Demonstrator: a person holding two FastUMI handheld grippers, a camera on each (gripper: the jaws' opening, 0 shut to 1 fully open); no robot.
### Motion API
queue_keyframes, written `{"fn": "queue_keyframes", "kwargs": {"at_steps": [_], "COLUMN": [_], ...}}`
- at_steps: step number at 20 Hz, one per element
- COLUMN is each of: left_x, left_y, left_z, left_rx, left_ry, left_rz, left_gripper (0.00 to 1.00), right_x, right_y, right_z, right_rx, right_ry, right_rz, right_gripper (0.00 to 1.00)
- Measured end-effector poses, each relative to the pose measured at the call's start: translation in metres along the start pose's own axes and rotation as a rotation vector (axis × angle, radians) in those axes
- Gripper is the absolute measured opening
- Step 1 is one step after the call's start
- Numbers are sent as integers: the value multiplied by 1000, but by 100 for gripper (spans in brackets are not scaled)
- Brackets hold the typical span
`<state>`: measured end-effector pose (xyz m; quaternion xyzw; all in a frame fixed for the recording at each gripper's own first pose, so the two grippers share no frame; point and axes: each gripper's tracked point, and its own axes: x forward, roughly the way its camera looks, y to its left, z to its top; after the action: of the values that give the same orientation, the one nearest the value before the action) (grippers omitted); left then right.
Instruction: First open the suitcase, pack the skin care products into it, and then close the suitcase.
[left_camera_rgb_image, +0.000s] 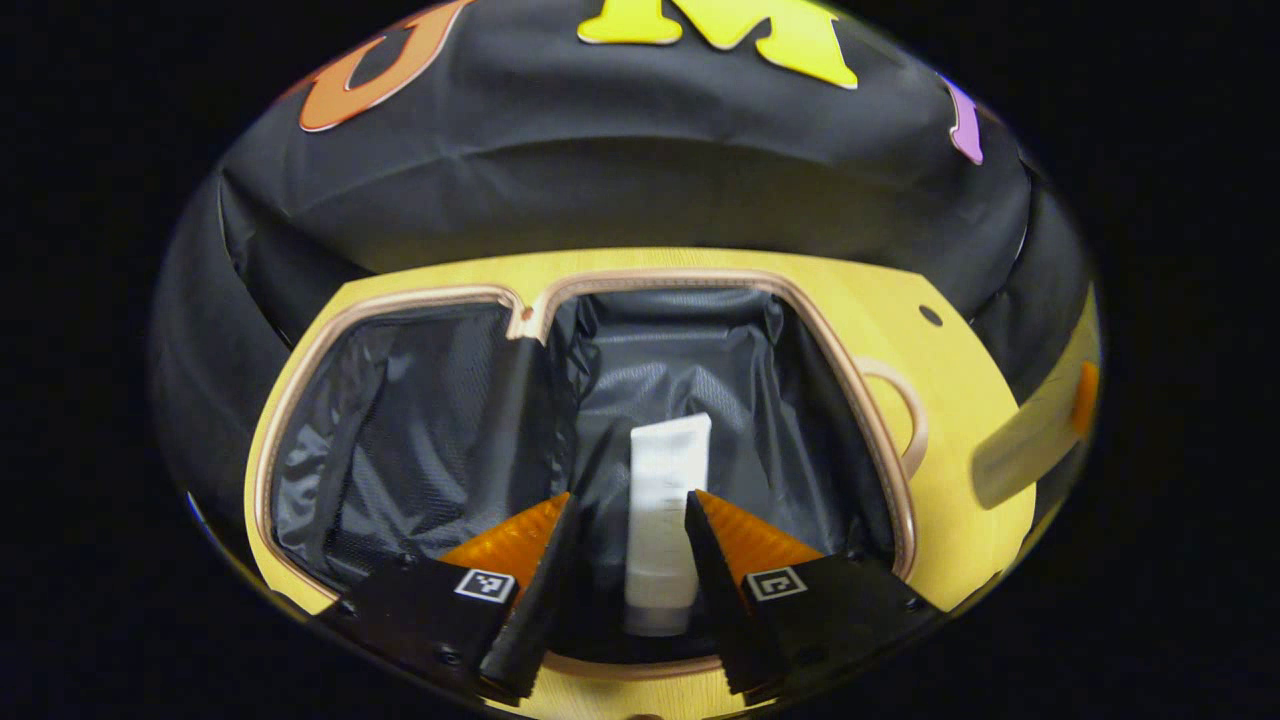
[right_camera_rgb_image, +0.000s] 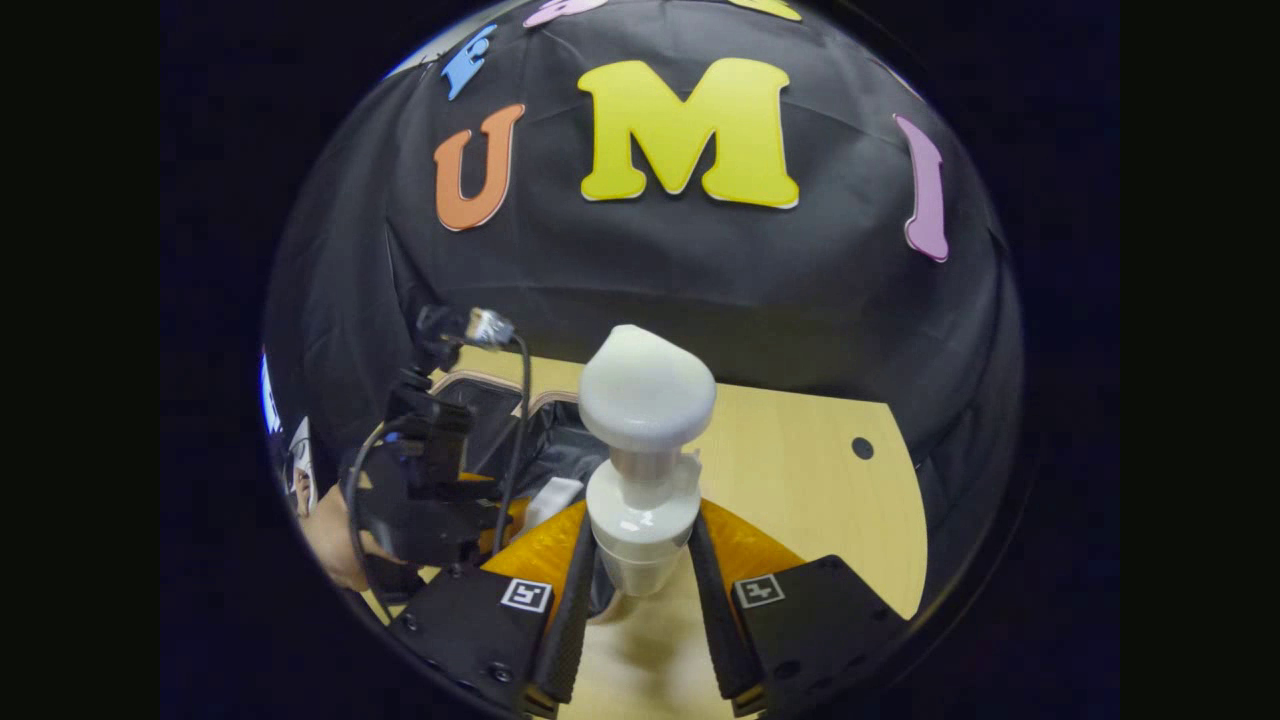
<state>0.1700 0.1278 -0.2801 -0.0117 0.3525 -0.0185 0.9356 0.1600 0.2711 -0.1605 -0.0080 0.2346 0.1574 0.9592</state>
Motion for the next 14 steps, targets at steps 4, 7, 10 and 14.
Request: {"fn": "queue_keyframes", "kwargs": {"at_steps": [4,7,10,14], "left_x": [-47,-92,-139,-198], "left_y": [38,70,110,150], "left_z": [23,42,59,91], "left_rx": [-33,-29,-11,-13], "left_ry": [-164,-310,-433,-599], "left_rz": [63,84,168,227], "left_gripper": [100,100,100,100], "right_x": [30,57,74,79], "right_y": [34,63,73,74], "right_z": [-8,-44,-81,-87], "right_rx": [0,-13,15,-1], "right_ry": [59,178,316,349], "right_rz": [21,51,47,29], "right_gripper": [47,49,47,49]}}
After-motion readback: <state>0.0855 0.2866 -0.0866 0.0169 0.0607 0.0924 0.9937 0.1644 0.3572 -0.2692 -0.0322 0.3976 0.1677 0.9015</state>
